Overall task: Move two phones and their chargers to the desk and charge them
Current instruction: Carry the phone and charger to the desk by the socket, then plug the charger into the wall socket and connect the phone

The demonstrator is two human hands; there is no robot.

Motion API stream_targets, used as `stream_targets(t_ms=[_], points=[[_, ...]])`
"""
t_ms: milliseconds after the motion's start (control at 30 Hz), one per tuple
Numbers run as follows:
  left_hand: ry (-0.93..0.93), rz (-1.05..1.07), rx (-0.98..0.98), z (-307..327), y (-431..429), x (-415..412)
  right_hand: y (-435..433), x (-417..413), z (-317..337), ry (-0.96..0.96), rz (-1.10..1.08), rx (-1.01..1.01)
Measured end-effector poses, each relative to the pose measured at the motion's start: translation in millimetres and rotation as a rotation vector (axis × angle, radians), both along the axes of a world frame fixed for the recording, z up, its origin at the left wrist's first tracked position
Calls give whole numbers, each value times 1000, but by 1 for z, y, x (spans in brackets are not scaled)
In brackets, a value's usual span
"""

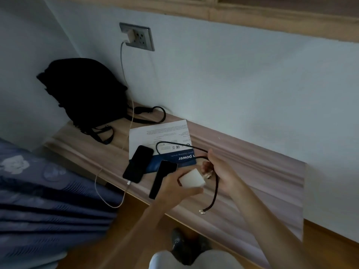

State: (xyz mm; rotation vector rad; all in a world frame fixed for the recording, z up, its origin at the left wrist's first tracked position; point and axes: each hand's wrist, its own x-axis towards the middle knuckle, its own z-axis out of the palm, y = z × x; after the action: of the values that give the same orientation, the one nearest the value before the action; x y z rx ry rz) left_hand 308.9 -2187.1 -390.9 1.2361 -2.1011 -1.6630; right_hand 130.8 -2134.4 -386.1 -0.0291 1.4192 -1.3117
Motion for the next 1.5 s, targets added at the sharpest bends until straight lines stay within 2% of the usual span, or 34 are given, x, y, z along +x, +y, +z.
stream_targets(t_ms=[100, 267, 367, 467, 533, 600, 733, 833, 1000, 1067, 1167, 1267, 1367, 1500], points=[[65, 129, -78, 18, -11, 7, 4, -8, 6, -28, 27, -55], [145, 254, -215, 49, -30, 17, 6, -16, 19, 70, 188, -65], [223, 288, -219, 69, -43, 21, 8, -22, 23, 129, 174, -7], [284, 297, -232, 91, -54, 27, 11, -24, 29, 339, 190, 1], [299, 279, -252, 106, -58, 28, 8, -18, 42, 559, 238, -111], [320, 259, -277, 121, -58, 26, 1, -7, 60, 683, 327, -288], [412, 236, -340, 154, -59, 16, -15, 10, 103, 771, 559, -490], [485, 249, -358, 180, -60, 9, -26, 20, 127, 844, 641, -592], [575, 346, -403, 218, -75, 8, -45, 28, 135, 981, 652, -628], [575, 391, -383, 222, -86, 9, -52, 33, 140, 977, 599, -670], [514, 441, -249, 214, -106, 7, -74, 46, 152, 916, 507, -716], [465, 457, -134, 202, -127, 7, -106, 55, 159, 1005, 491, -690], [452, 455, -96, 194, -158, 11, -138, 64, 156, 1095, 449, -665], [478, 419, -103, 187, -199, 19, -181, 70, 152, 1088, 336, -660]])
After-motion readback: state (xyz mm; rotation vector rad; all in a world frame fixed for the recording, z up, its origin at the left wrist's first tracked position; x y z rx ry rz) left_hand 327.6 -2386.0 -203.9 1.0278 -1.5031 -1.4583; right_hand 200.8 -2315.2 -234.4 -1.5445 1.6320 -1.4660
